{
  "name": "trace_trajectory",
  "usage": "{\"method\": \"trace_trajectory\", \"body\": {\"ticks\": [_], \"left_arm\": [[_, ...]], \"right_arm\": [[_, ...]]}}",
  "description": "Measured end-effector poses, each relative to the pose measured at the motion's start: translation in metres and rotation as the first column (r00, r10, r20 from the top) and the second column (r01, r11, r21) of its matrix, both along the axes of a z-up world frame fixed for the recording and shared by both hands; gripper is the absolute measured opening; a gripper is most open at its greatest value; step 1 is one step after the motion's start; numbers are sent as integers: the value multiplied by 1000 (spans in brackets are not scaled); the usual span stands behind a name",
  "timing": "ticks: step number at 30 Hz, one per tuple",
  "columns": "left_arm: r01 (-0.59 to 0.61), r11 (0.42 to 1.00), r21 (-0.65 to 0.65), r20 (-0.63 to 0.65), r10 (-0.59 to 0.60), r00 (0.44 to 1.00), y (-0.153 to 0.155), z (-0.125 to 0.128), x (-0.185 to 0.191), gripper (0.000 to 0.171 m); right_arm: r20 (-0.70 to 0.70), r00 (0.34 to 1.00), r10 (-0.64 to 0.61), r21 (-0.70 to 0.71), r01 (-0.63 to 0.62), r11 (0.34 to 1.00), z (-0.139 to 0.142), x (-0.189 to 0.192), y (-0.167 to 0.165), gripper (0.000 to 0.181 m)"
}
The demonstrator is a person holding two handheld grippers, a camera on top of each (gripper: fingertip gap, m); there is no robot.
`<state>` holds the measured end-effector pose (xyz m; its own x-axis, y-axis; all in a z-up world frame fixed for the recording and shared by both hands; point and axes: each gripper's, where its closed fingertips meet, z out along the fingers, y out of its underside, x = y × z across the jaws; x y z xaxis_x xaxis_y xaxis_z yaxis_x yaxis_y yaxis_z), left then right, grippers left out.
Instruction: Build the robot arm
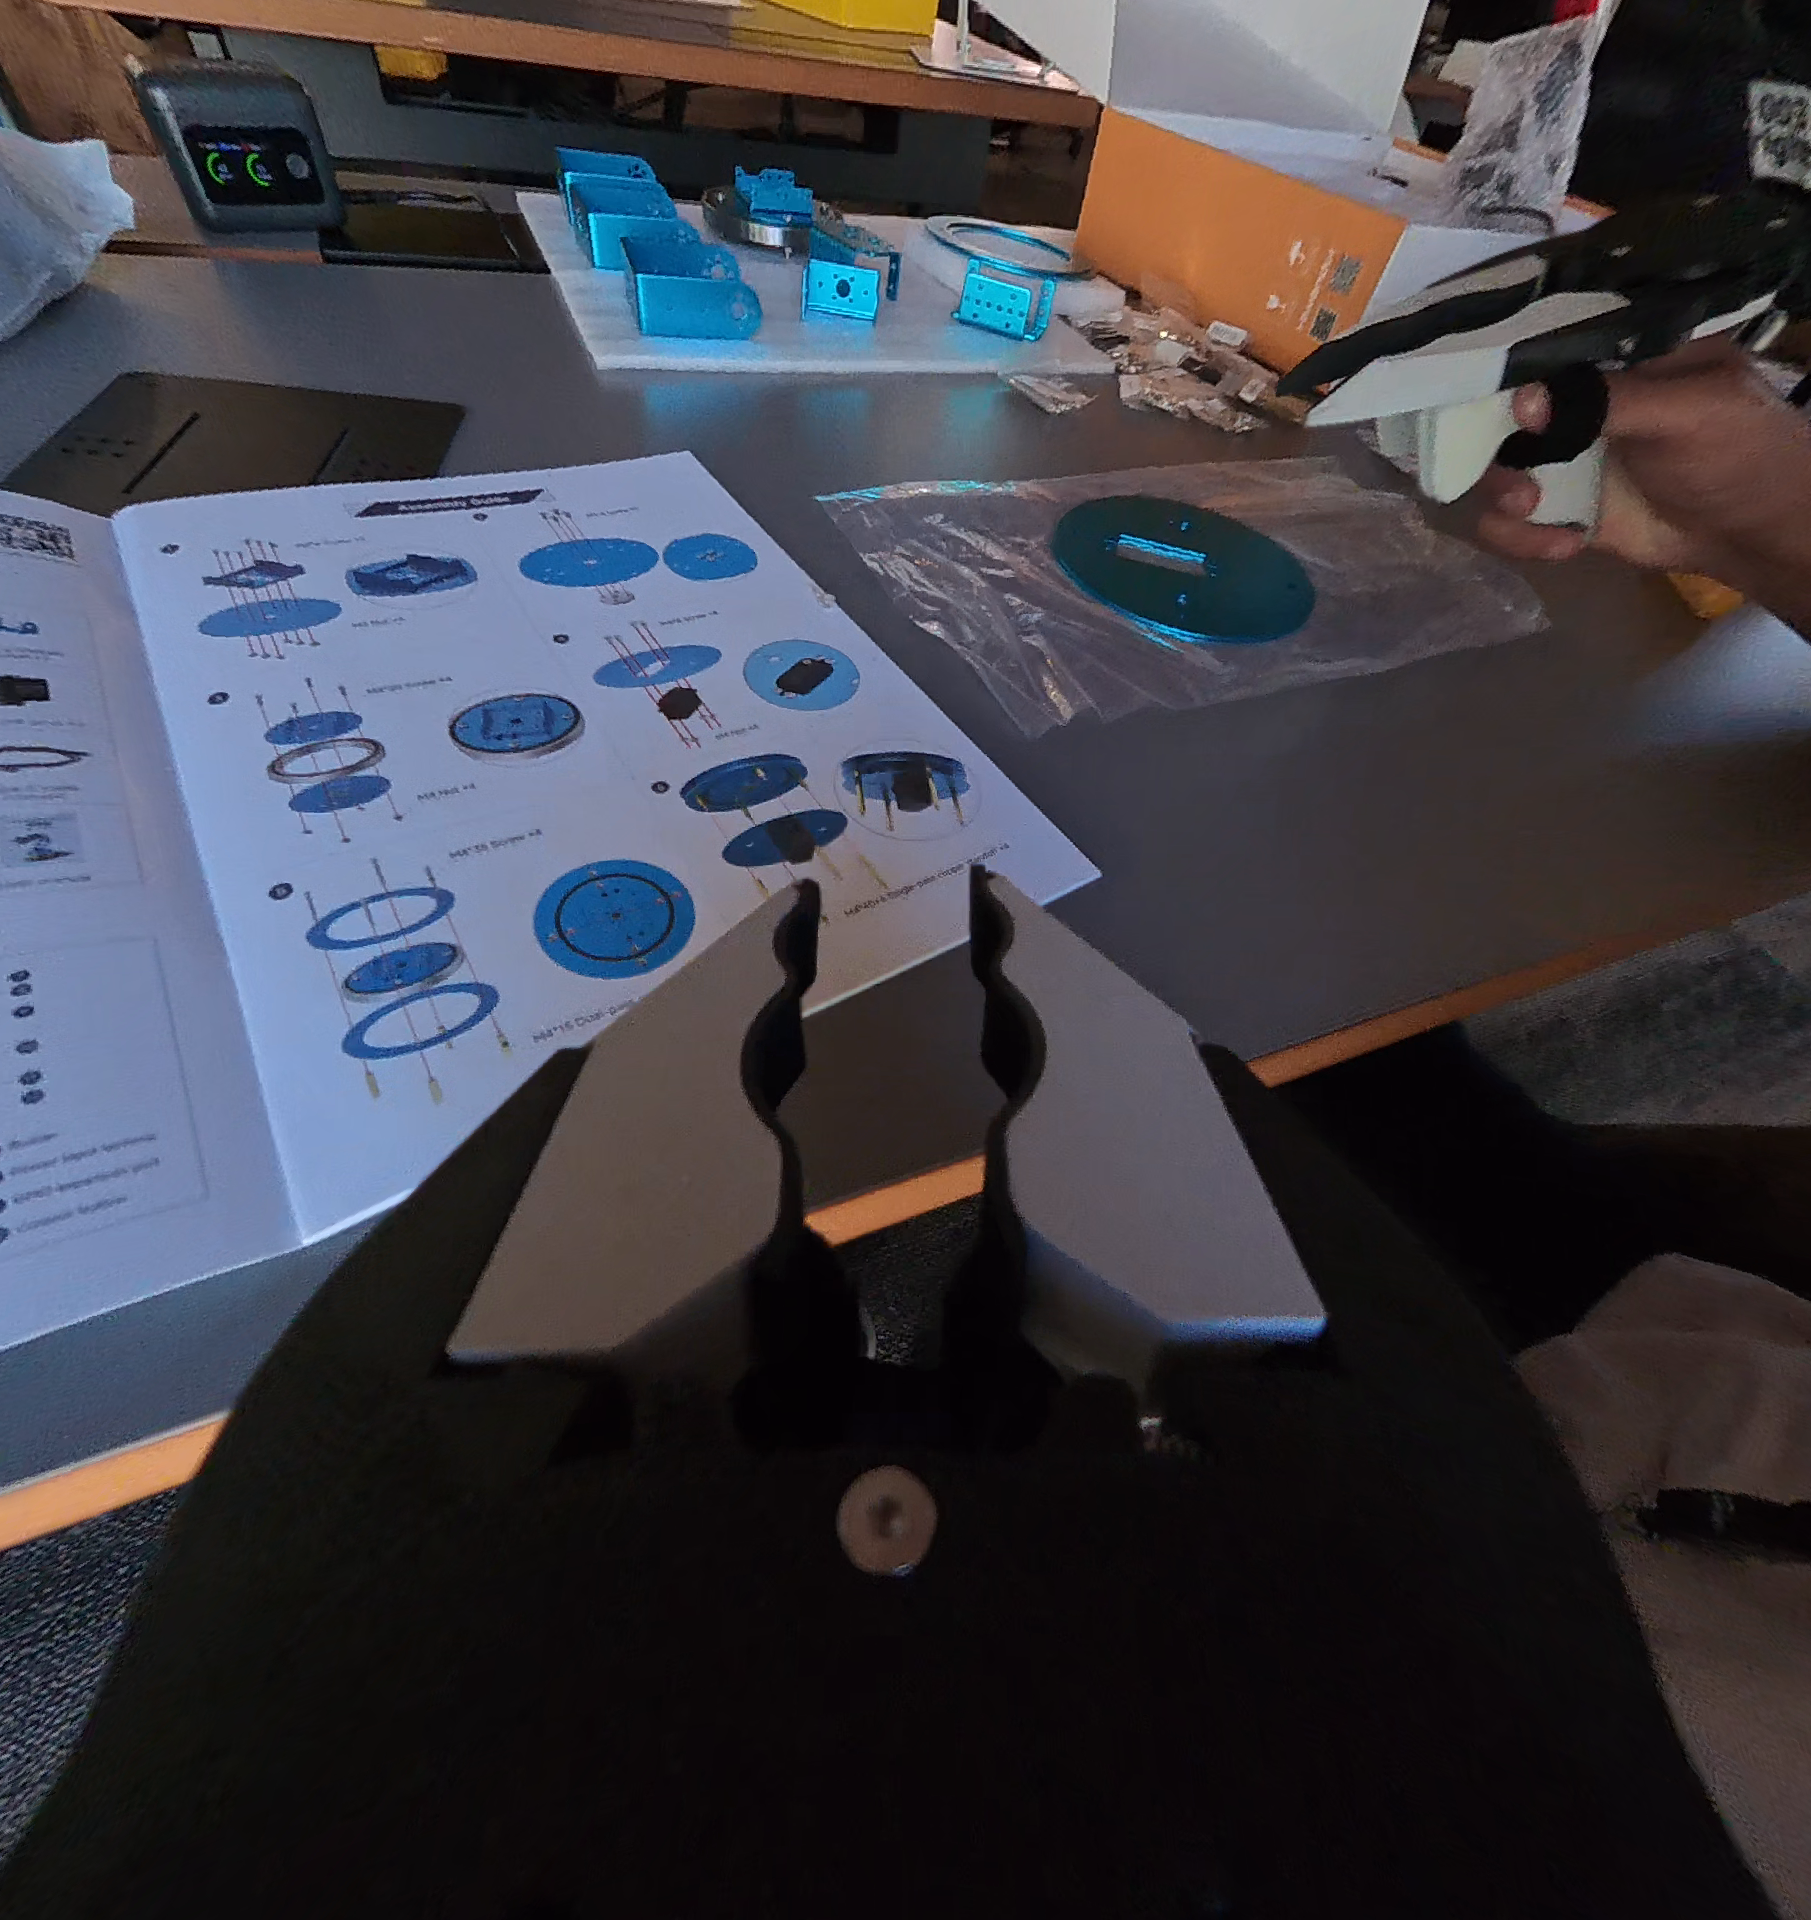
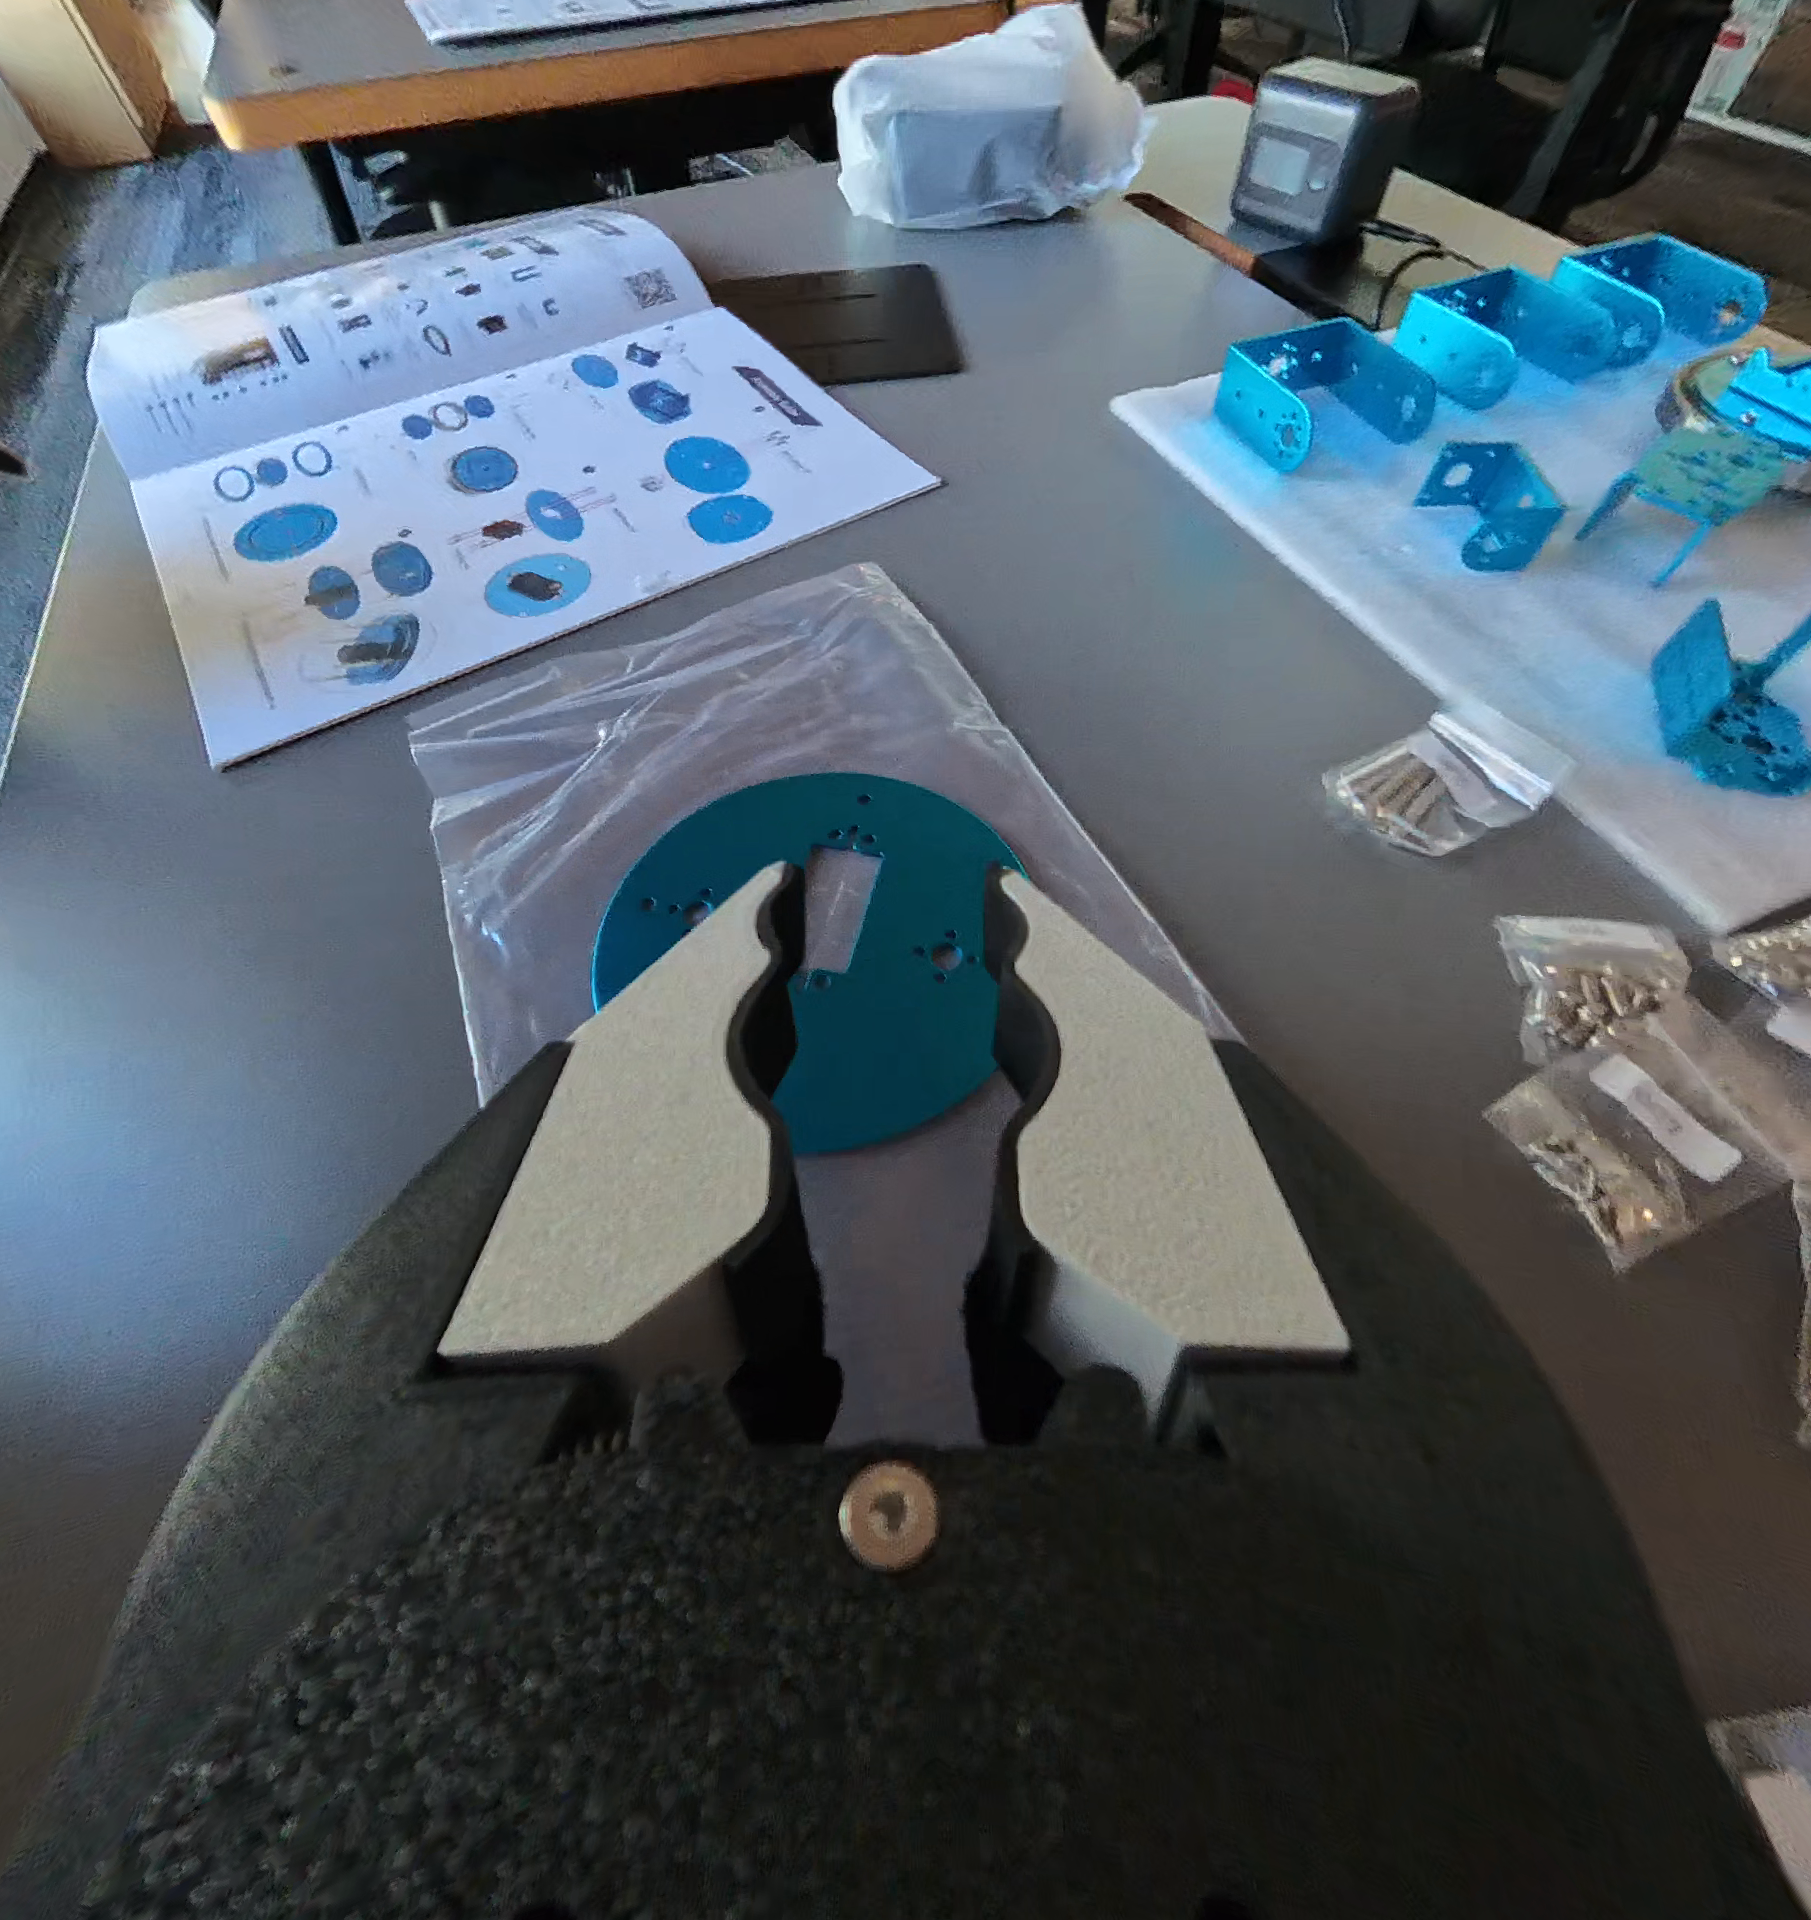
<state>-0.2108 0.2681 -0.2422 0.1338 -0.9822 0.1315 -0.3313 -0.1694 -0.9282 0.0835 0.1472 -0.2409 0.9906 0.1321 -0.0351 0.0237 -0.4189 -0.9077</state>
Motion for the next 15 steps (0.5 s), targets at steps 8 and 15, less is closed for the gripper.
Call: {"method": "trace_trajectory", "body": {"ticks": [8,15], "left_arm": [[48,998,-34,1,-48,999,-10,4,43,29],[259,963,-80,-161,-269,950,-64,-8,142,37]], "right_arm": [[-79,995,-63,-84,56,995,-8,15,-5,34],[-184,983,-3,-204,-36,978,-36,17,-7,47]]}}
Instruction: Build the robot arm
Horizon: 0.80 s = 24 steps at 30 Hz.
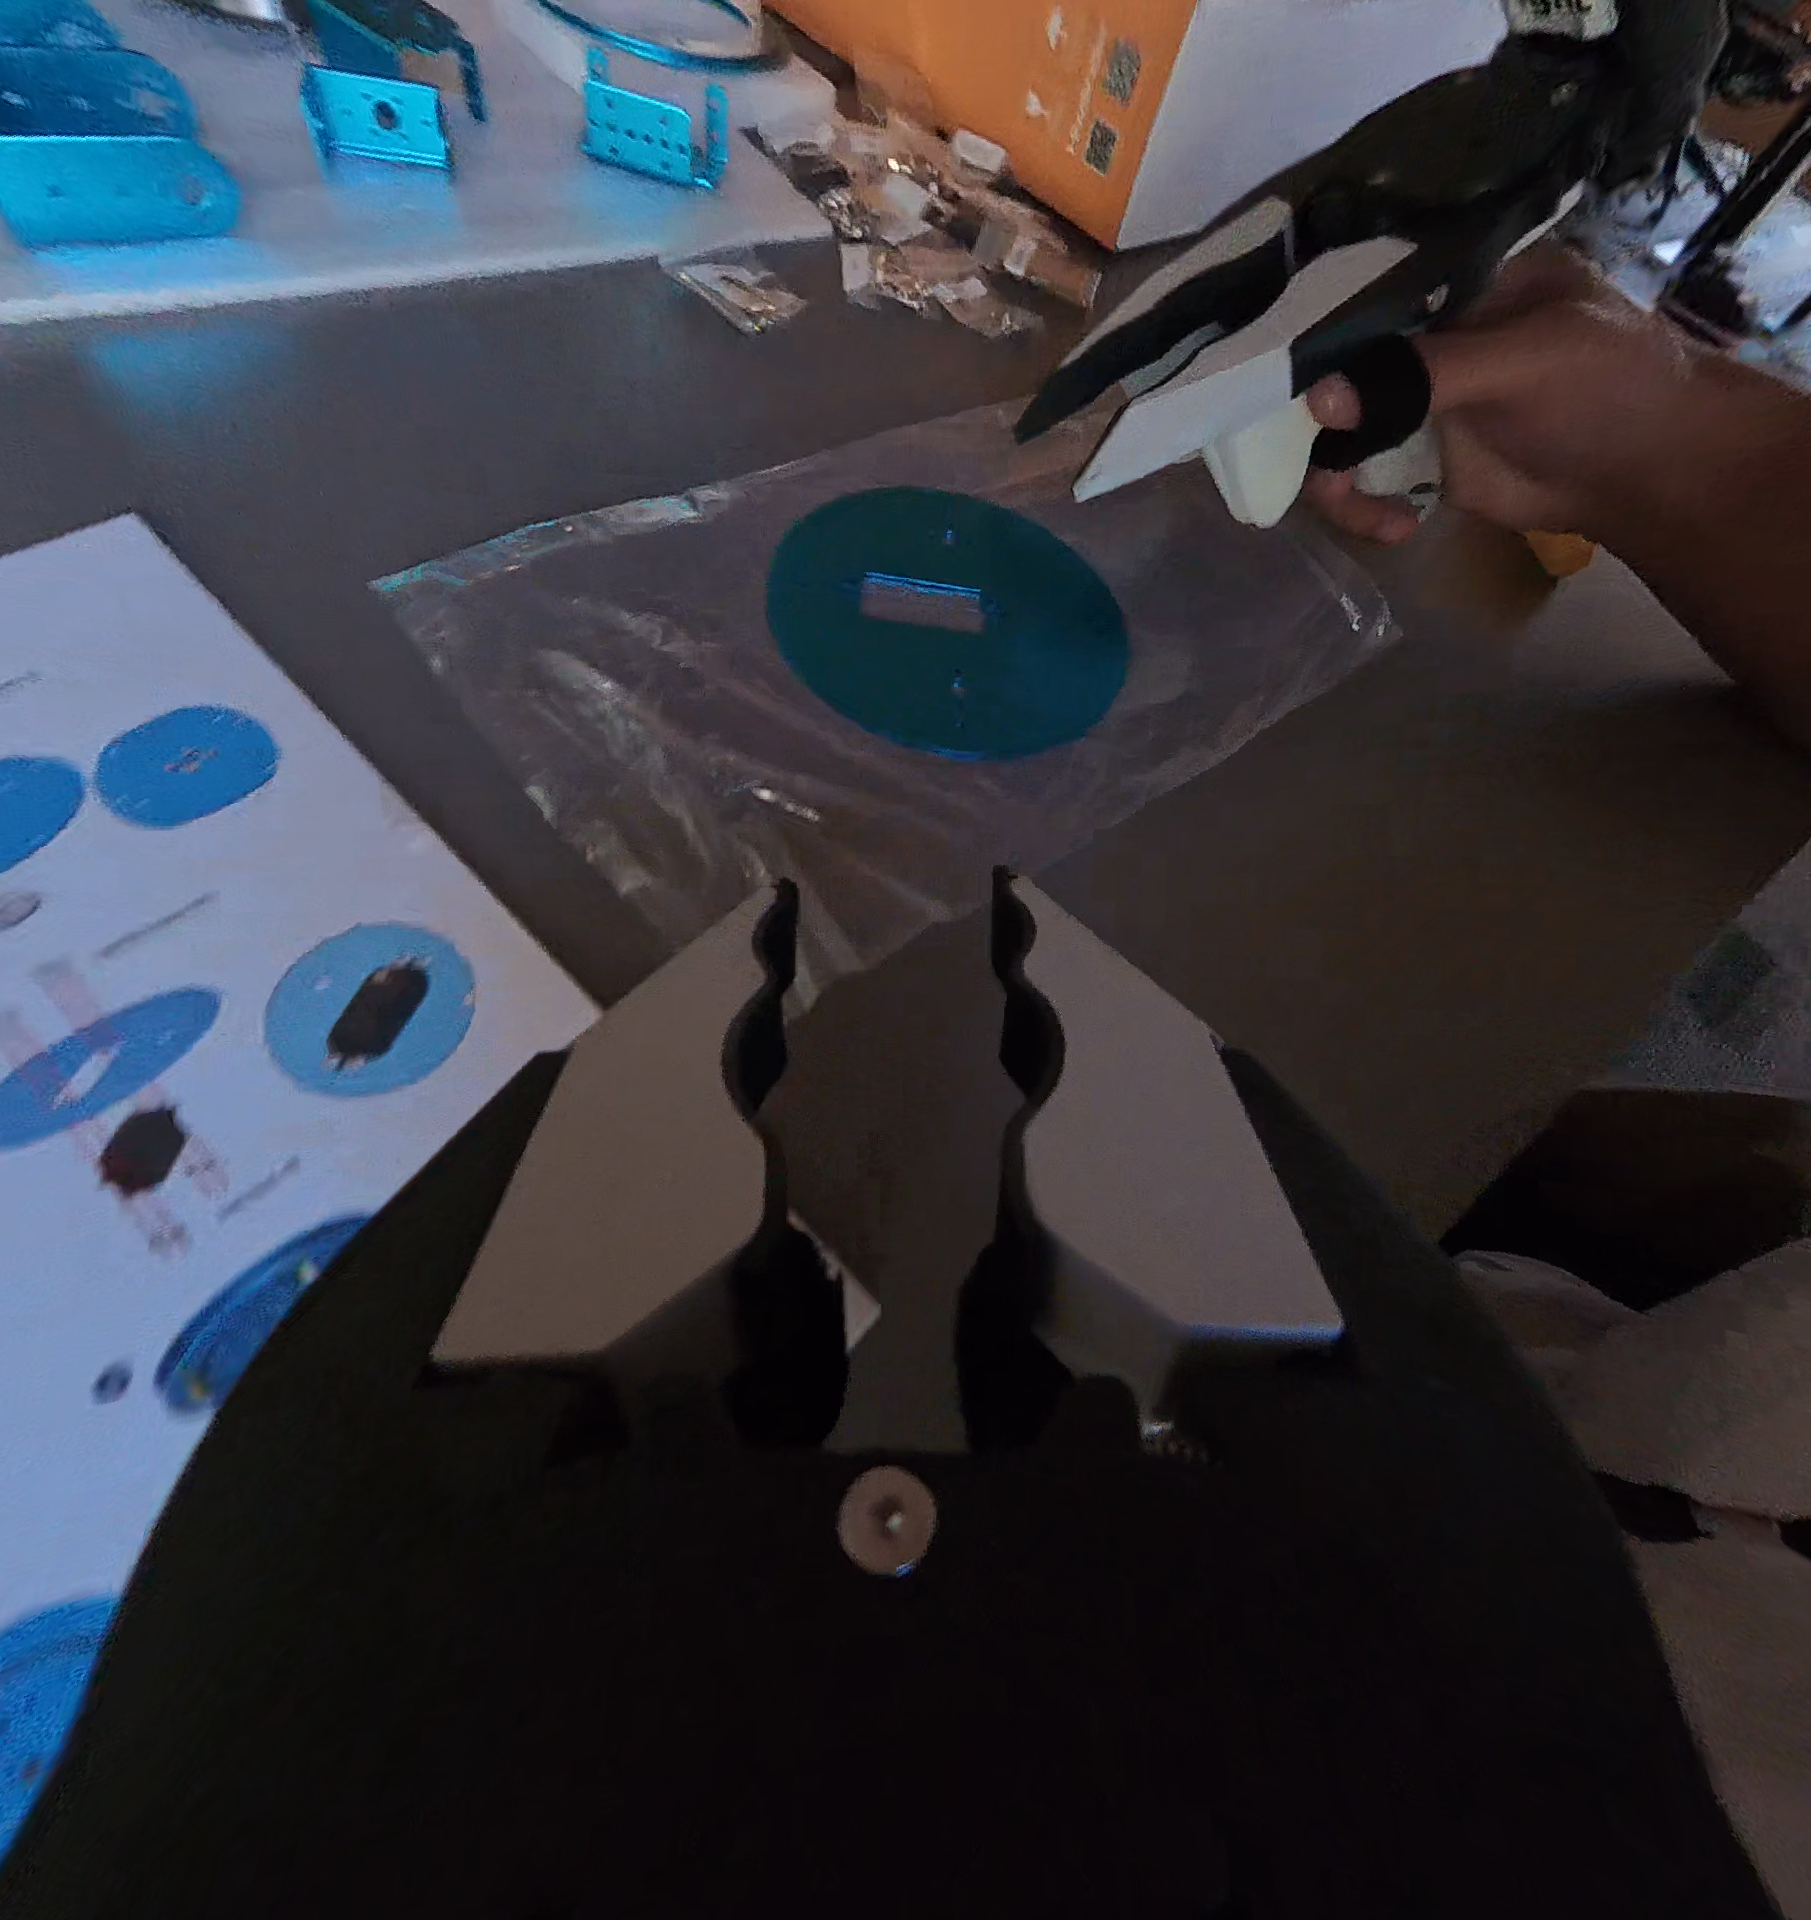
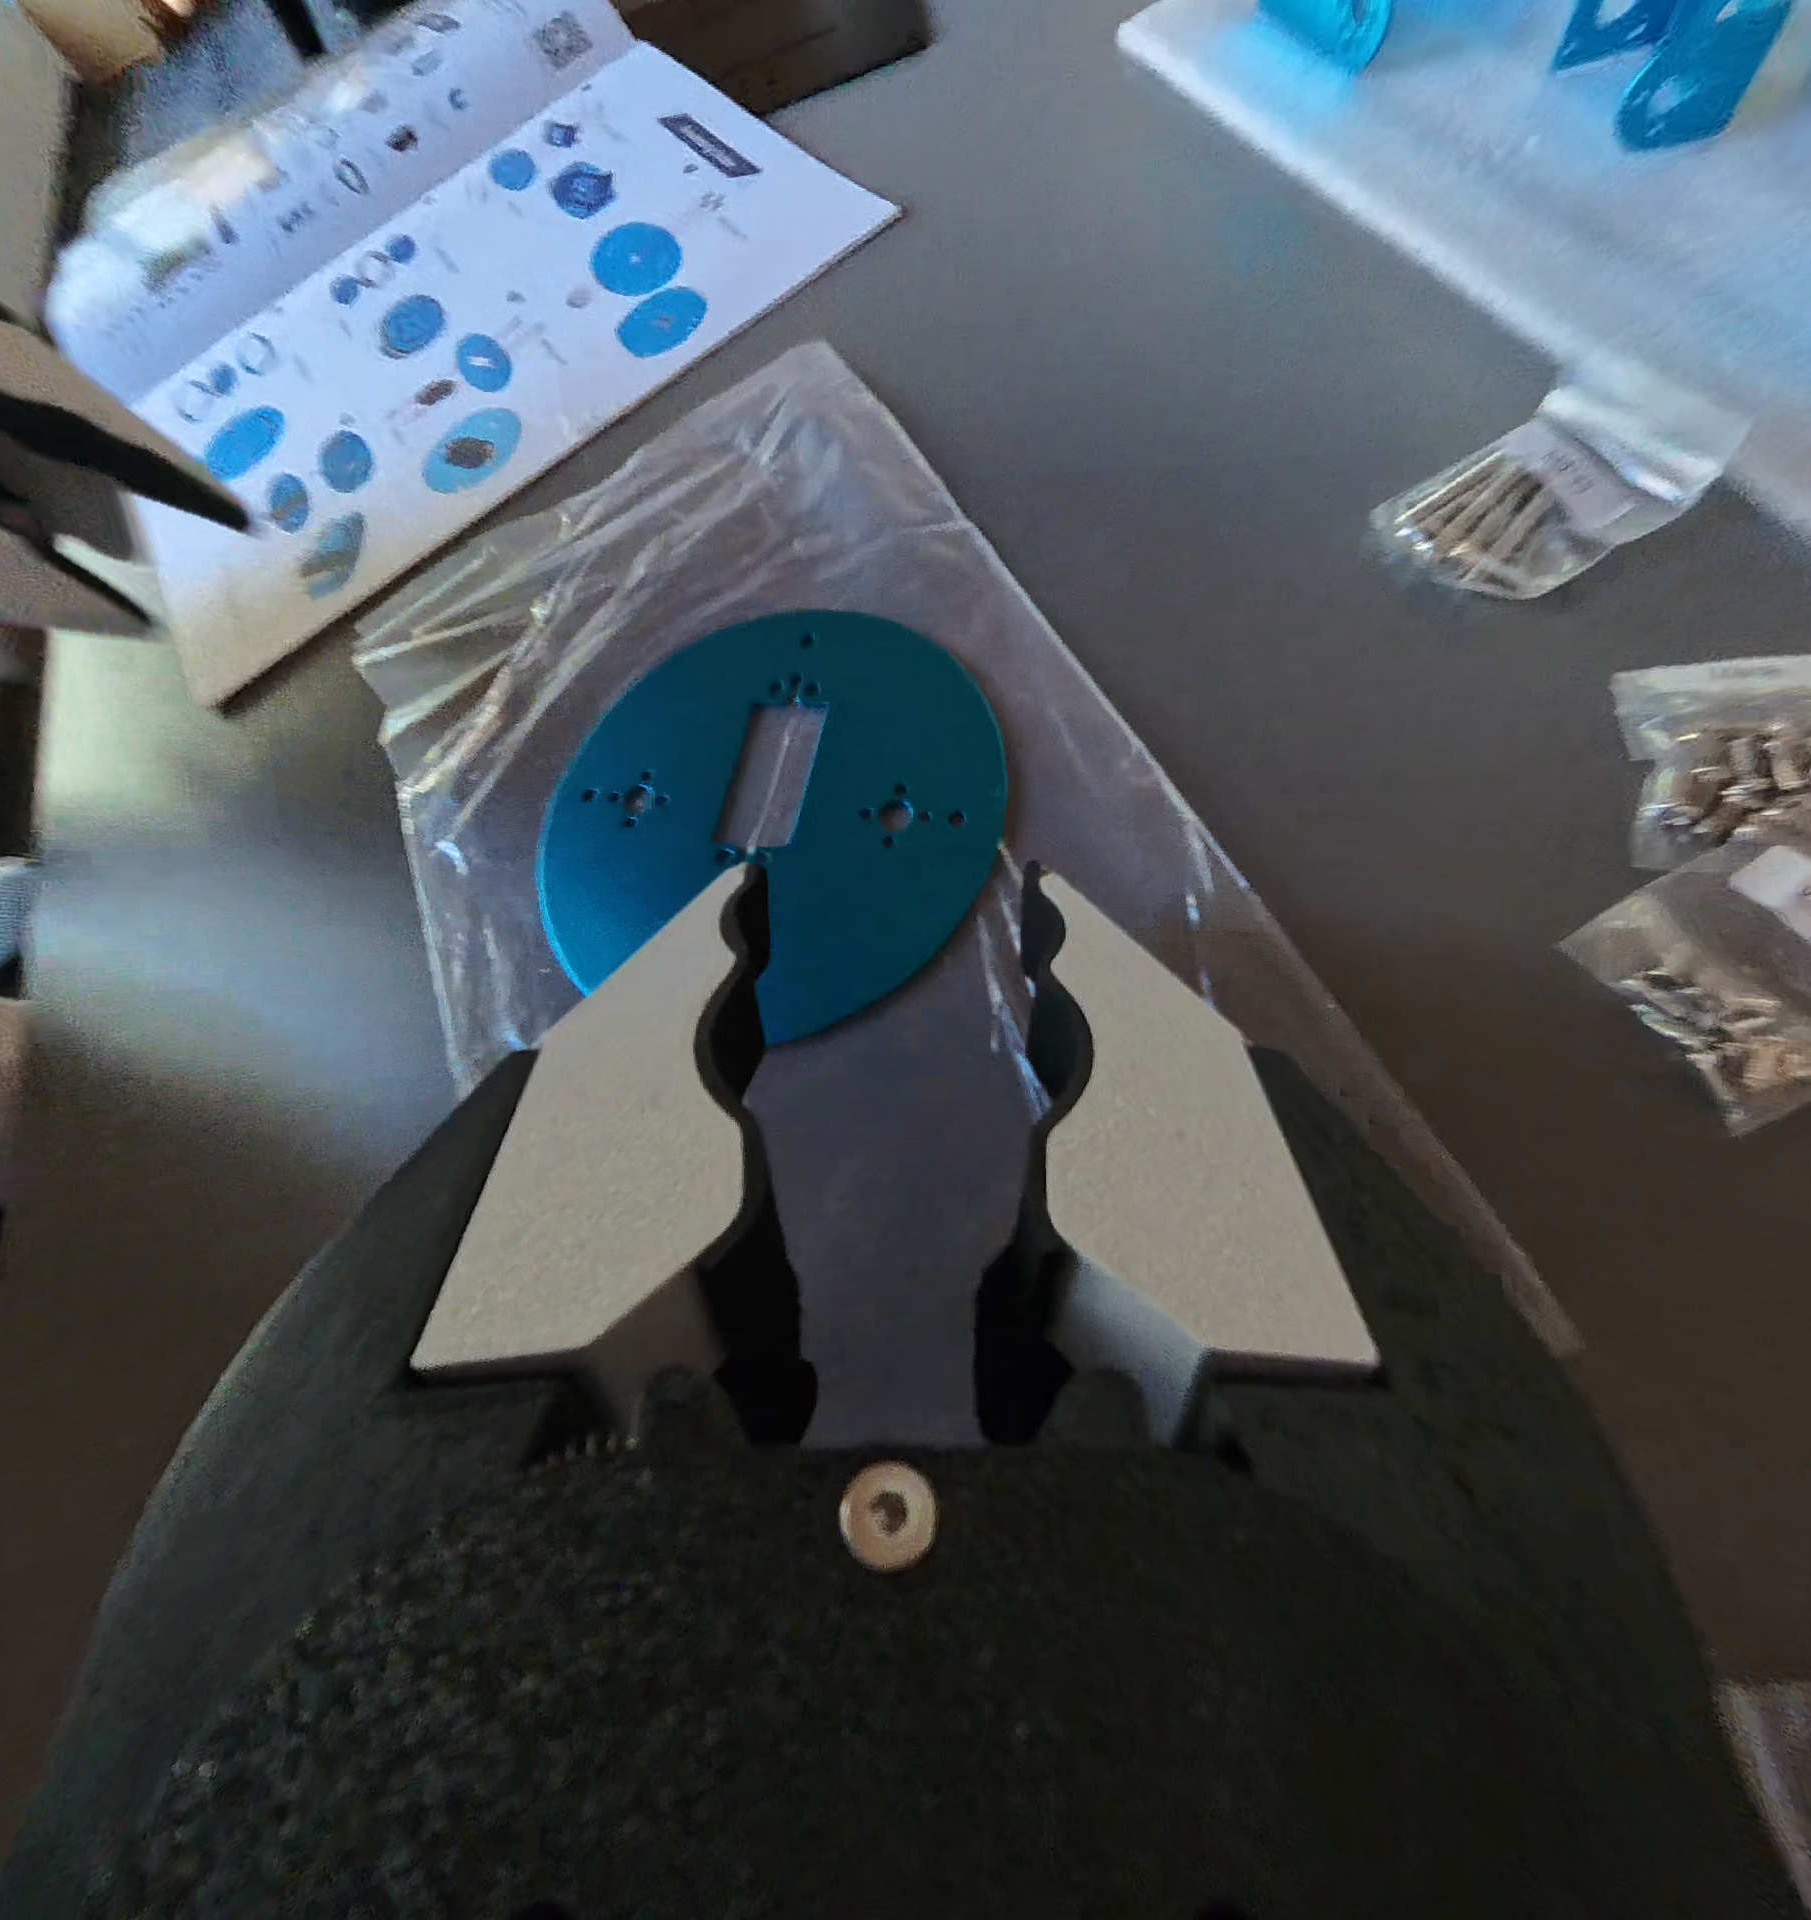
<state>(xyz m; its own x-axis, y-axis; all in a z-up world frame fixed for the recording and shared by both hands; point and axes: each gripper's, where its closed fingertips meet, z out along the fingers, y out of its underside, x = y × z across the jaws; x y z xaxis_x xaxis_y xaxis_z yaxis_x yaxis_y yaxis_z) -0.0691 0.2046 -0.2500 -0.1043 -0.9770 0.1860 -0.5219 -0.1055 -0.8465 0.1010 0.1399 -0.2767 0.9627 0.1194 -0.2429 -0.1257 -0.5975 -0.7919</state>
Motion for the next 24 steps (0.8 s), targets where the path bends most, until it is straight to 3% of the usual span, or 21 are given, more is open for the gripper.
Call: {"method": "trace_trajectory", "body": {"ticks": [3,7,16,24], "left_arm": [[53,999,4,-70,-53,996,-9,-8,29,38],[62,998,12,-81,-61,995,-12,-9,38,38],[-41,999,26,-105,43,994,9,-11,-9,38],[38,999,-5,-49,-38,998,5,-2,-19,39]], "right_arm": [[-116,993,27,7,-26,1000,0,-7,0,48],[-121,992,38,10,-37,999,3,-10,0,49],[8,997,81,7,-81,997,5,-24,0,49],[50,996,71,10,-72,997,0,-15,0,50]]}}
